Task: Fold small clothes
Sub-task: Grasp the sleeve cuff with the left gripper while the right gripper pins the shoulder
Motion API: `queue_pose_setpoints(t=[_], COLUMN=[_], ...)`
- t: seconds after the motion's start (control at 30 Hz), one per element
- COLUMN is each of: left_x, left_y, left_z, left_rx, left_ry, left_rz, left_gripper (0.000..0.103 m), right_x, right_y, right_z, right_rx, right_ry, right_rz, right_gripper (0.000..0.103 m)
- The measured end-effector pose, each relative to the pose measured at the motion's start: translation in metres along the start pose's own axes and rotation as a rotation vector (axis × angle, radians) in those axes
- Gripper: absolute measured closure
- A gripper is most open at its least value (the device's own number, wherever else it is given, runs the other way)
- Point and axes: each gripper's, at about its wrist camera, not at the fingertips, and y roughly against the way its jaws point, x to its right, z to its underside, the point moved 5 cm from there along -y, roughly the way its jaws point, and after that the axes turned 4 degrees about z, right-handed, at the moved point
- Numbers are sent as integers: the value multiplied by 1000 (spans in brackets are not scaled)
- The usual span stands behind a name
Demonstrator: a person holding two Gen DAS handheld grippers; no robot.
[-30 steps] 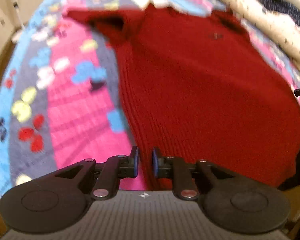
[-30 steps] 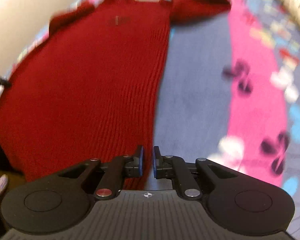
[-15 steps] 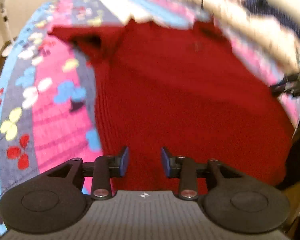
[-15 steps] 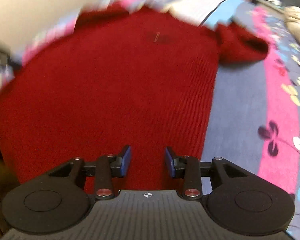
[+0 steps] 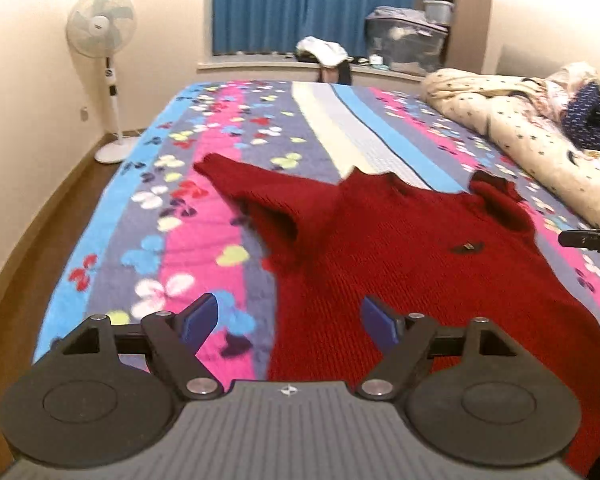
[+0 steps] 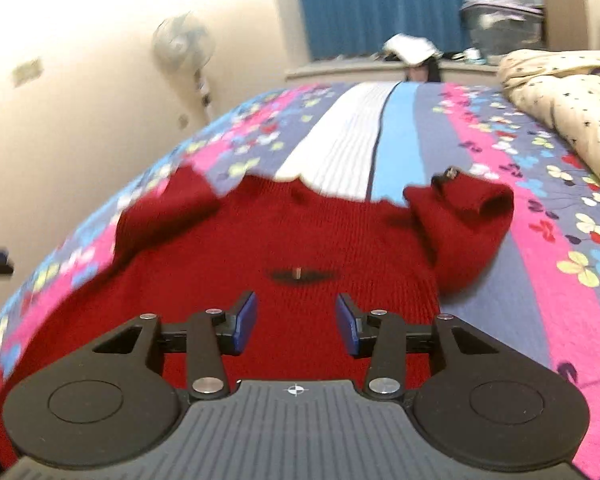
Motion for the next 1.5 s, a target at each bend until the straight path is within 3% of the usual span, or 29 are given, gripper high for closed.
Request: queue_pose_setpoints(t=[0.1,0.17,0.2,0.23,0.3,0.37,0.4,0.5,0.53,0.67,0.8,0.9,0.97,1.1,1.23,1.27,1.33,1.4,1.5], left_x=[1,0,-2,-2,-5,-8,-12,-25,-30,-55,-87,-117,-133,-152,-149,-147,-143,-148,-178], left_y=[-17,-32,-41,-50,-70,-91,-103,-145,-158,-207,-250,-277,-292,-321,-352,-357,-357,-344,-278], left_z=[-24,-37,-44,-51,-63,-75,-80,-96,-100,-108,-112,-117,-119,-124,-126,-127,-130,-135,-138], left_rx=[-25,-42,-56,-71,-90,-109,-116,-141,-148,-155,-152,-143,-133,-99,-131,-129,-141,-135,0], left_ry=[2,0,9,21,45,69,84,161,190,268,375,446,481,582,594,580,500,430,475], left_rz=[-30,-61,-63,-60,-58,-52,-52,-47,-40,-49,-70,-133,-152,-84,-47,-61,-99,-152,-254], left_gripper=[42,63,80,91,92,92,92,92,92,92,90,70,69,69,70,72,90,91,92], right_x=[-3,0,2,5,9,16,19,21,19,15,18,17,15,14,17,18,19,18,15], right_y=[-24,-36,-42,-47,-55,-66,-70,-83,-85,-90,-98,-105,-107,-115,-119,-121,-125,-130,-131], right_z=[-17,-29,-35,-40,-46,-50,-50,-51,-53,-65,-64,-63,-62,-59,-58,-57,-55,-52,-52], right_rx=[28,46,55,60,54,27,7,-38,-40,-14,-50,-82,-86,-105,-114,-115,-125,-139,-140], right_ry=[-84,-130,-143,-146,-162,-208,-238,-294,-289,-247,-259,-259,-250,-237,-239,-237,-234,-232,-214], right_rz=[49,90,124,160,220,224,216,186,178,167,138,120,109,105,109,113,120,123,117], right_gripper=[57,57,57,57,57,57,62,93,95,95,94,93,93,93,93,93,93,93,93])
